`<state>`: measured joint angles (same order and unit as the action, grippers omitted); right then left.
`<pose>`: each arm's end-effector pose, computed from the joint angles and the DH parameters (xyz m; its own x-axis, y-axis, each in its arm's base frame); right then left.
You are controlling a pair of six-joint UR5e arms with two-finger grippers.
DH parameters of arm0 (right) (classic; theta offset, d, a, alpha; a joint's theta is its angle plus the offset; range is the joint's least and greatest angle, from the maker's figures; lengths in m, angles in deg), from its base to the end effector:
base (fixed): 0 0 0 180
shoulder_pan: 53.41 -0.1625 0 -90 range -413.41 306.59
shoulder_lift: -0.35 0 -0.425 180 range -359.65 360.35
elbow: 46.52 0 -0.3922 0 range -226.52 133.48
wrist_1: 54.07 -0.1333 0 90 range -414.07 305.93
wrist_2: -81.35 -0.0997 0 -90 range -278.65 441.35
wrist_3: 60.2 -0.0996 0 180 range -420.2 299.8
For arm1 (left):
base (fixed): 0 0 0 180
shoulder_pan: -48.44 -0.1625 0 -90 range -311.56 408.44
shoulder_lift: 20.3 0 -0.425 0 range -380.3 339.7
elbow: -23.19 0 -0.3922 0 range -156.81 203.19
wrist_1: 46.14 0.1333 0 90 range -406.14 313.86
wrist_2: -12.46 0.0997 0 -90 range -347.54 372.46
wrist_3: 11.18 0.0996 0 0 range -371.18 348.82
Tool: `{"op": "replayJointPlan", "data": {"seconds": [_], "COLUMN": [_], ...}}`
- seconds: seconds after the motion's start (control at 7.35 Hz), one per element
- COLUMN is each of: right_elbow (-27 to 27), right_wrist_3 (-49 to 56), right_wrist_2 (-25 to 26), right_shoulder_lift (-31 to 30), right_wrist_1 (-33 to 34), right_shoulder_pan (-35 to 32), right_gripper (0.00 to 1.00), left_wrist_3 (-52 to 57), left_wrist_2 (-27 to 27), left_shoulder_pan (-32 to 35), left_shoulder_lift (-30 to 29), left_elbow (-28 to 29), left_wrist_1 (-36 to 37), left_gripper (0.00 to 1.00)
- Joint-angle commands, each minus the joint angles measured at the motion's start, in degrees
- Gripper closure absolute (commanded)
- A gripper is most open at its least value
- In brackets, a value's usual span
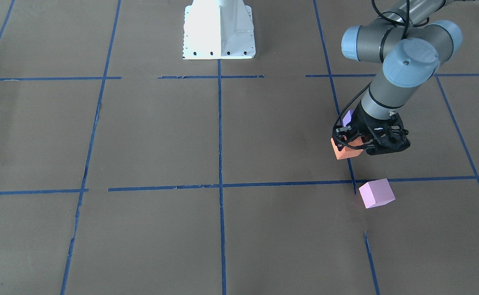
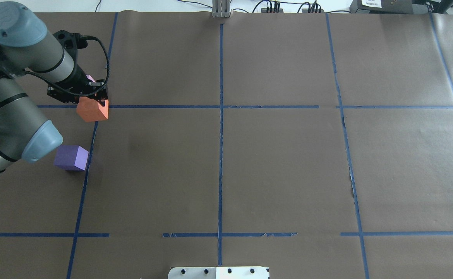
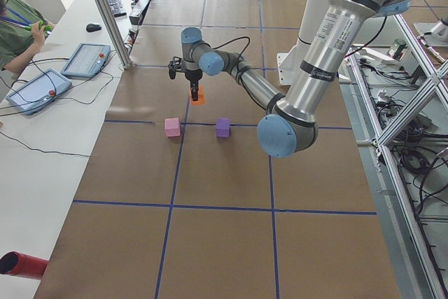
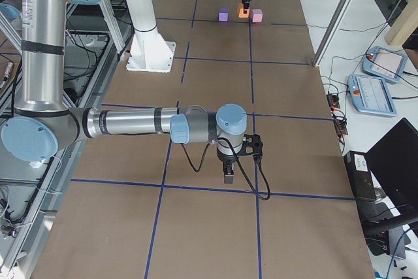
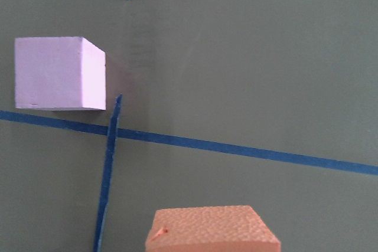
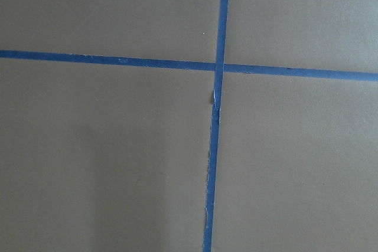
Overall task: Arrange blocks in a line
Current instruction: 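Carry the orange cube with the left gripper between the pink and purple cubes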
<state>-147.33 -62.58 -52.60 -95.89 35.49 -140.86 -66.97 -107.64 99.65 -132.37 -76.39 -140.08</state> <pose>0.0441 -0.4527 0.6165 0.7178 -0.0512 0.6944 0.0145 0.9982 0.0585 0.3264 -0.5392 0.3626 0.6976 -0.0916 -0.7106 0.1200 0.9927 -0.0101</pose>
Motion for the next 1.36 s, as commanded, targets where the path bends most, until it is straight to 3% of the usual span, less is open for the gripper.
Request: {"op": "replayJointPlan", "data": {"seconds": [0.0,0.27,0.95,1.22], "right_elbow": [0.0,0.0,0.0,0.0], "right_wrist_3": [0.0,0.0,0.0,0.0], "right_wrist_2": [0.0,0.0,0.0,0.0], "right_shoulder_lift": [0.0,0.0,0.0,0.0], "right_wrist_1": [0.0,0.0,0.0,0.0], "right_shoulder_pan": [0.0,0.0,0.0,0.0], "right_gripper": [0.0,0.0,0.0,0.0], "left_wrist_3": [0.95,1.04,1.04,1.04], "left_wrist_2": [-0.05,0.3,0.39,0.21], "left_shoulder_pan": [0.2,-0.15,-0.07,-0.15], "left_shoulder_lift": [4.93,4.85,5.11,7.03], "left_elbow": [0.61,2.11,9.13,8.97], "left_wrist_1": [-6.15,-6.25,-15.02,-17.66], "left_gripper": [1.0,1.0,1.0,1.0]}}
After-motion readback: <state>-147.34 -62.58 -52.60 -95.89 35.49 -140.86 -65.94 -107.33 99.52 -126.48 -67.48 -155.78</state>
